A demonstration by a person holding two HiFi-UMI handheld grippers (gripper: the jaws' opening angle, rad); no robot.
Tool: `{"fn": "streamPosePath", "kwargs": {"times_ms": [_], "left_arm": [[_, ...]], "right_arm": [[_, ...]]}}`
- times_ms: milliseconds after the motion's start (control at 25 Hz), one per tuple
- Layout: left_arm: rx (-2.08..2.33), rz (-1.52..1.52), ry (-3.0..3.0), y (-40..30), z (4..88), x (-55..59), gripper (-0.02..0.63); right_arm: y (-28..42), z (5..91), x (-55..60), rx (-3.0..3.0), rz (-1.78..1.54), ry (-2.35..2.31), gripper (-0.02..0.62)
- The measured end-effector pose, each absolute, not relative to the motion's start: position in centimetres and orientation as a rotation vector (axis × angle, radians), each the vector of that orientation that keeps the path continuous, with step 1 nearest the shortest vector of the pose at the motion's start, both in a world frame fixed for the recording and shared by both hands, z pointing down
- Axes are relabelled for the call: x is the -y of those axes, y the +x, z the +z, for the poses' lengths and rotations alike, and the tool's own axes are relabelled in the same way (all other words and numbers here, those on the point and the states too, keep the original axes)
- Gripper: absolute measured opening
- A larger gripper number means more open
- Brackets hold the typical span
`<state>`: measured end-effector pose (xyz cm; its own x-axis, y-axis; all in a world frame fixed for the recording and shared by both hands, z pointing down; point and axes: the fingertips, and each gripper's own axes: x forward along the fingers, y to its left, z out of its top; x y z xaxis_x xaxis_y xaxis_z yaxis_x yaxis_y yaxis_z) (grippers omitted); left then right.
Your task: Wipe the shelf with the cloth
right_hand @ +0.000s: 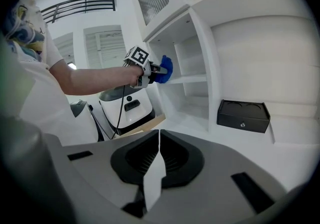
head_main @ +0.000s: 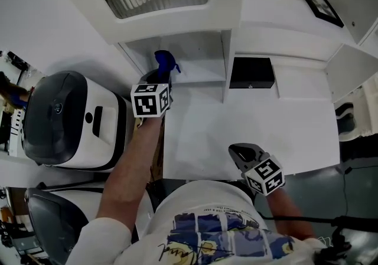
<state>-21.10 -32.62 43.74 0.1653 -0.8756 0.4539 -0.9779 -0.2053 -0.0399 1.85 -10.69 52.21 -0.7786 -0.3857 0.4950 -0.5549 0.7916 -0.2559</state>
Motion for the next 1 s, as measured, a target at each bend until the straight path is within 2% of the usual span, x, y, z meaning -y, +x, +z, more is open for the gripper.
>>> {"fn": "streamPosePath", "kwargs": {"times_ms": [480, 1000], "left_arm": [[1.715, 0.533, 2.168, -20.4, 45.8, 32.9, 0.055], [1.632, 0.493, 2.216, -14.6, 45.7, 33.5, 0.055]], "right_arm": [[1.1, 52.3, 10.7, 2.538, 0.551, 0.735, 0.031], [3.3, 52.9, 11.2, 2.533, 0.578, 0.751, 0.031]]}}
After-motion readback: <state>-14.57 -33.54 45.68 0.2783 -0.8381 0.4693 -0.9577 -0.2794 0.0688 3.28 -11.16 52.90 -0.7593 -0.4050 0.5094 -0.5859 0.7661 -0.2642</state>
